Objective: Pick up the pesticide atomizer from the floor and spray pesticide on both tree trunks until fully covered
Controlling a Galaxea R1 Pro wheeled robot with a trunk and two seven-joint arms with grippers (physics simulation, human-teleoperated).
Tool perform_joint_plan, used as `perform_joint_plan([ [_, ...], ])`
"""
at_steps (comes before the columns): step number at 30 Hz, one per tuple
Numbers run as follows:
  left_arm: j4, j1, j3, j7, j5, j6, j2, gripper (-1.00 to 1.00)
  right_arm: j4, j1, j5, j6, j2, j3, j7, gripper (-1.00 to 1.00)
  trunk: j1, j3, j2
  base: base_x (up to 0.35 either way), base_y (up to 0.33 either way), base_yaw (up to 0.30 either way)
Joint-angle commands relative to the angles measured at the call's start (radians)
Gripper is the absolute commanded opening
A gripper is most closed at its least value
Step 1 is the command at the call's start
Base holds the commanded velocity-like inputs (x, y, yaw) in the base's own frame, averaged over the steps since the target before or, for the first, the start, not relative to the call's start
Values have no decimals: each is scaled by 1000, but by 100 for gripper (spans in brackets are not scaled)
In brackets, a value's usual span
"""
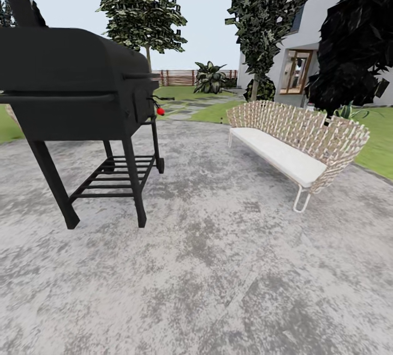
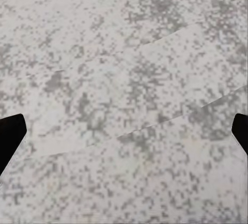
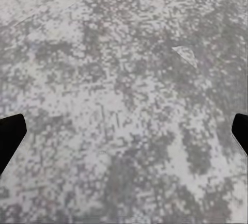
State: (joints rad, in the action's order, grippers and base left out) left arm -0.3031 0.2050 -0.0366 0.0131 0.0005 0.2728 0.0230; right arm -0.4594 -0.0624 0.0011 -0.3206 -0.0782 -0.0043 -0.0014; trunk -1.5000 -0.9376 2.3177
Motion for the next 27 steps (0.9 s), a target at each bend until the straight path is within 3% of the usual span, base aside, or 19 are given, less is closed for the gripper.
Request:
perform_joint_plan([
  [1, 1, 1, -2, 1, -1, 3, 0, 100, 0, 0, 0, -3, 0, 0, 0, 100, 0, -1, 0, 328, -6, 0],
  [27, 2, 1, -3, 2, -2, 2, 2, 100, -1, 0, -1, -5, 0, 0, 0, 100, 0, -1, 0, 293, -183, 0],
])
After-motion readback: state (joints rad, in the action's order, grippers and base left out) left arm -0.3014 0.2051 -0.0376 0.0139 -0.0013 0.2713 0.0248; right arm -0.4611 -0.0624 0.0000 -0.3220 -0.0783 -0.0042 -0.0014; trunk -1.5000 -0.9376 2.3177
